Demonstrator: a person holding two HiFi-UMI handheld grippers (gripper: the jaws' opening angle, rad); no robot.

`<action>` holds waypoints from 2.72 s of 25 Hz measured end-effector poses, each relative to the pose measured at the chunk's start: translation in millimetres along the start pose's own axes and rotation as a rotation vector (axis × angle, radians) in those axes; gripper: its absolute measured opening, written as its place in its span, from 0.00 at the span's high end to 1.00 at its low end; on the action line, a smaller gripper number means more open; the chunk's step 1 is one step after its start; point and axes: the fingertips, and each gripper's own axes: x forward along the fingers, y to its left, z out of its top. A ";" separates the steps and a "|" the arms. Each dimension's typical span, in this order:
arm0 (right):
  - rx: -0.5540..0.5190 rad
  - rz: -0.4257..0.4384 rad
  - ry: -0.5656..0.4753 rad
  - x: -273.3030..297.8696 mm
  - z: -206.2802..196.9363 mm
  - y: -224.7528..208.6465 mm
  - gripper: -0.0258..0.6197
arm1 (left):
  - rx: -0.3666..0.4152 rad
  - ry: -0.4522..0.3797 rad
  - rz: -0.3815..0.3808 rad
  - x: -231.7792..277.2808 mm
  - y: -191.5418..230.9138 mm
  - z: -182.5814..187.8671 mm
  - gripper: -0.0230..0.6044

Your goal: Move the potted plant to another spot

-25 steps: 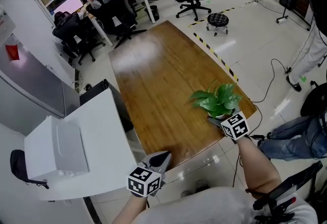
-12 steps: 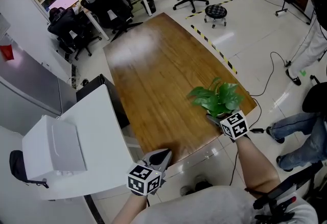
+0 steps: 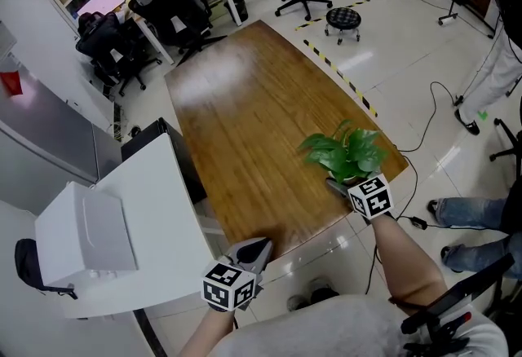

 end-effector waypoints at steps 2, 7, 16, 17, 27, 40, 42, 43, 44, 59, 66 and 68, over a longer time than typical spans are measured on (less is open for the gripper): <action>0.010 -0.003 -0.009 0.5 2.6 -1.4 0.18 | 0.001 -0.008 0.004 -0.7 -0.1 2.6 0.97; 0.034 0.034 -0.015 -10.4 2.8 3.4 0.14 | -0.027 -0.027 0.034 -12.6 1.2 -1.1 0.97; 0.039 0.064 -0.055 -77.3 6.3 9.6 0.47 | -0.091 -0.066 0.073 -34.2 -9.9 -25.6 0.97; 0.032 0.068 -0.065 -84.8 9.7 13.2 0.53 | -0.095 -0.070 0.078 -37.4 -10.7 -28.9 0.97; 0.103 0.156 -0.130 -165.7 0.7 83.7 0.92 | -0.142 -0.117 0.082 -86.2 -54.5 -84.4 0.97; 0.118 0.524 -0.112 -359.9 -61.4 362.3 0.95 | -0.142 -0.259 0.136 -257.5 -185.0 -192.1 0.97; 0.086 0.547 -0.088 -377.3 -64.6 388.8 0.95 | -0.151 -0.270 0.144 -274.2 -197.5 -202.3 0.97; 0.062 0.553 -0.077 -384.4 -64.6 399.9 0.95 | -0.159 -0.273 0.146 -281.4 -202.9 -206.7 0.97; 0.038 0.558 -0.069 -391.3 -63.3 409.5 0.95 | -0.165 -0.277 0.147 -287.9 -208.2 -210.1 0.97; -0.087 0.665 -0.029 -442.8 -46.6 449.6 0.95 | -0.120 -0.353 0.167 -300.9 -272.7 -184.4 0.97; -0.121 0.713 -0.046 -479.3 -45.4 395.8 0.95 | -0.083 -0.360 0.184 -249.8 -325.1 -139.8 0.97; -0.121 0.721 -0.047 -494.5 -46.5 376.5 0.95 | -0.086 -0.352 0.184 -232.2 -345.5 -132.0 0.97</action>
